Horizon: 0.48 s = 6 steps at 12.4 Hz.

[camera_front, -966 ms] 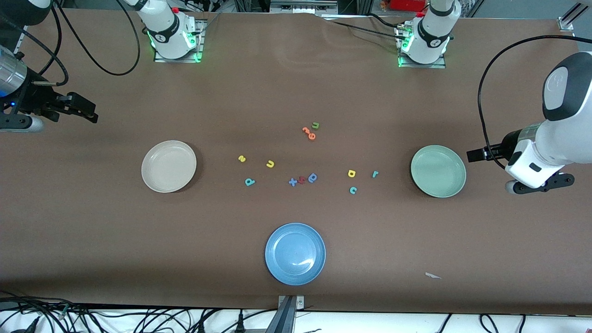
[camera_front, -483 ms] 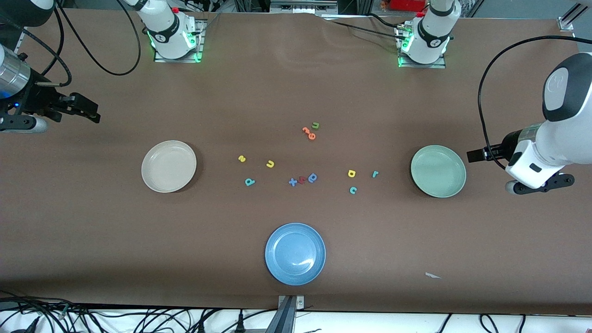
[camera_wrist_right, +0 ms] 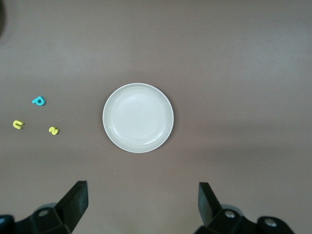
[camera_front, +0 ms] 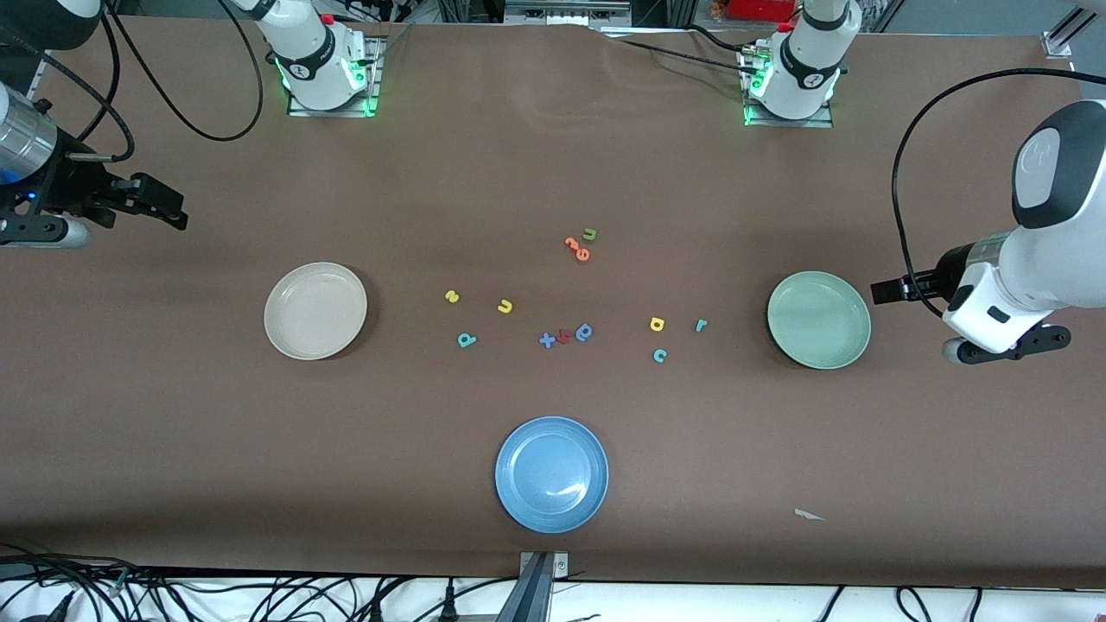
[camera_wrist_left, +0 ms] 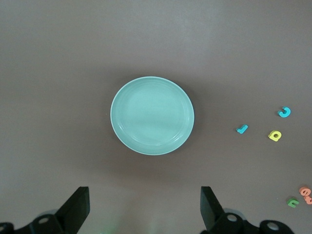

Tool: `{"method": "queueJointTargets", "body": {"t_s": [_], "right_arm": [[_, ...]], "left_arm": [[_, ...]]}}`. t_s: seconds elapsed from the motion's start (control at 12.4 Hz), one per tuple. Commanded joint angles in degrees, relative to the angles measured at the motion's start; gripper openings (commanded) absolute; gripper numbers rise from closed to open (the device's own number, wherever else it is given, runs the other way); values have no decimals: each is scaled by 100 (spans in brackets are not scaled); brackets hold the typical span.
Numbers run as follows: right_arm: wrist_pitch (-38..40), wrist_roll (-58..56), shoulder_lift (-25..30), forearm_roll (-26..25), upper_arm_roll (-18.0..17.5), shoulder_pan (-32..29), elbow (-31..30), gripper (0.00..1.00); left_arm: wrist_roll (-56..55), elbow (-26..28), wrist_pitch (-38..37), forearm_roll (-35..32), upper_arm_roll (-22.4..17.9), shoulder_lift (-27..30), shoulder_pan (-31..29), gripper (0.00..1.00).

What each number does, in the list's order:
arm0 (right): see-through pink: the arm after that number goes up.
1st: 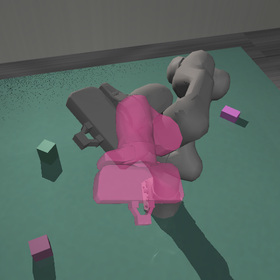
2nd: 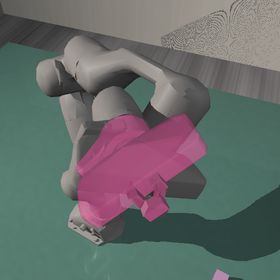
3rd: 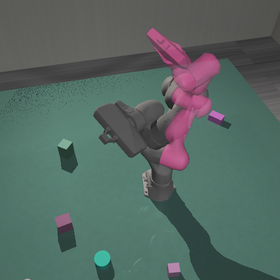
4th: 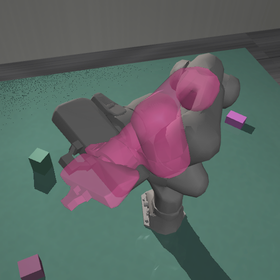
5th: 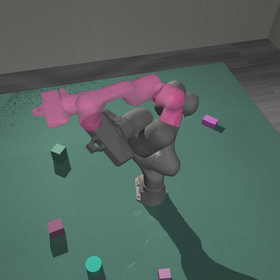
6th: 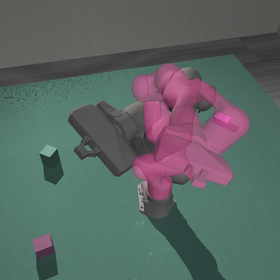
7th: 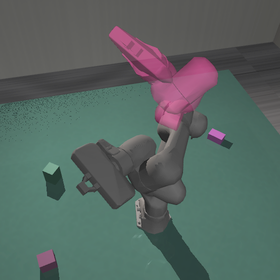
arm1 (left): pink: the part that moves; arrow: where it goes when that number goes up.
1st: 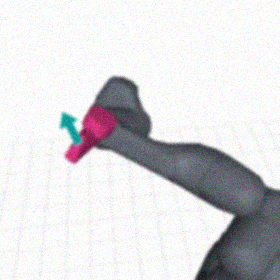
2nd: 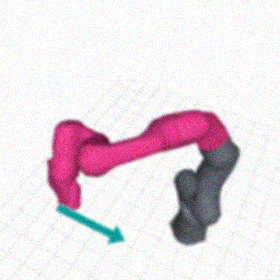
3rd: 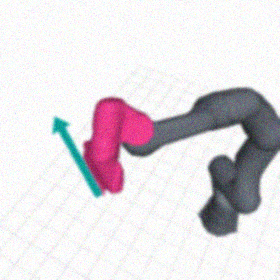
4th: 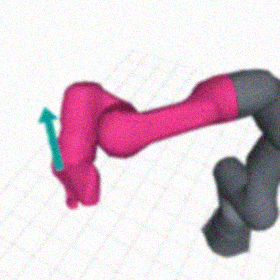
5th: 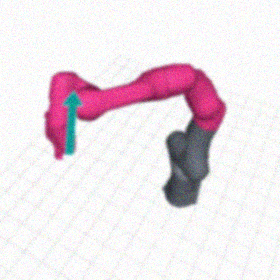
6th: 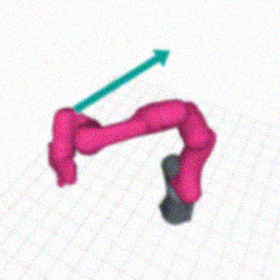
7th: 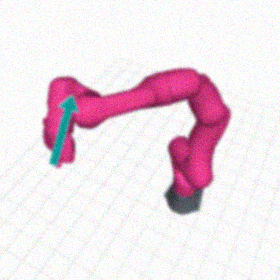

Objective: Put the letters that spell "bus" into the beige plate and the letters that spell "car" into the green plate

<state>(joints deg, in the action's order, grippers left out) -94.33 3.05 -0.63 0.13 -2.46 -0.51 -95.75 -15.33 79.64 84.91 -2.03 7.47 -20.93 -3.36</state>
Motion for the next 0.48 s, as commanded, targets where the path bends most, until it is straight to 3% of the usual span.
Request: {"method": "queueJointTargets", "body": {"t_s": [0.0,0.4], "right_arm": [[-24,55,46,-92,-61,-29,-67,100],[2,46,37,-83,-96,-29,-145,100]], "left_arm": [[91,-89,8,89,-35,-51,46,100],[196,-89,16,98,-35,-34,-24,100]]}}
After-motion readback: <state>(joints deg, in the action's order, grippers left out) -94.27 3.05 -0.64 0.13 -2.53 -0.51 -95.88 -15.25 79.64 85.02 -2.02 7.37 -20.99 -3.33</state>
